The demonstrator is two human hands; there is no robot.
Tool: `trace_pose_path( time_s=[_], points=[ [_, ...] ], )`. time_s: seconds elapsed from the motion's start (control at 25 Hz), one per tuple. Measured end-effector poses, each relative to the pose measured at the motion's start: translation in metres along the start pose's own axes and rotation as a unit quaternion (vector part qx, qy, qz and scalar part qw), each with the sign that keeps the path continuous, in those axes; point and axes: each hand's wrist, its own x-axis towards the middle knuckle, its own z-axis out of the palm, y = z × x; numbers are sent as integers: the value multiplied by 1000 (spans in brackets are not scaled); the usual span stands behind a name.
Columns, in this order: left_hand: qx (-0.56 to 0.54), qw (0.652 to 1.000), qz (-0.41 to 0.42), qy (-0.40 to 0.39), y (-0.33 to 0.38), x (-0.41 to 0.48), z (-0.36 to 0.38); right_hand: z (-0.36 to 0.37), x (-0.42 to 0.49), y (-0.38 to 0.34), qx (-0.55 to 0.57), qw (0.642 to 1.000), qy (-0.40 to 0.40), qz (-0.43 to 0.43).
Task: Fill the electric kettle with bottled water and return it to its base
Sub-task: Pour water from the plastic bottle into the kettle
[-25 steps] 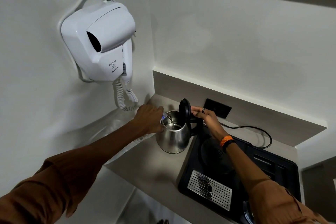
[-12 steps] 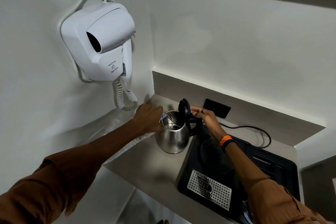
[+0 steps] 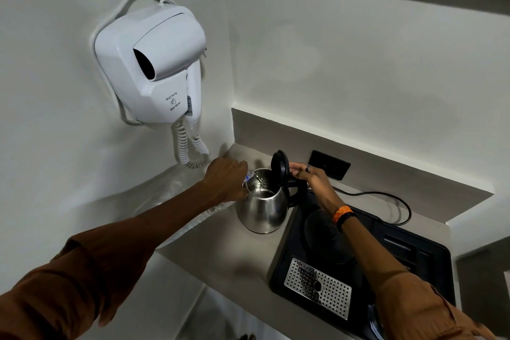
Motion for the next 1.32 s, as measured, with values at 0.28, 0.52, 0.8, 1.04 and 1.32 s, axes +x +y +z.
trace_pose_path(
  time_s=[0.28, 0.52, 0.8, 1.04, 1.32],
  points=[
    [7, 1000, -5, -2, 0, -1, 5, -1, 0, 0, 1, 1000, -6, -4],
    [14, 1000, -6, -8, 0, -1, 6, -1, 1, 2, 5, 1000, -7, -9],
    [12, 1000, -8, -22, 5, 2, 2, -2, 0, 4, 2, 1000, -10, -2],
    [-13, 1000, -4, 25, 2, 1, 9, -2, 2, 5, -7, 1000, -11, -5],
    [-123, 975, -55, 178, -5, -22, 31, -2, 5, 7, -25, 1000, -9, -6]
  ],
)
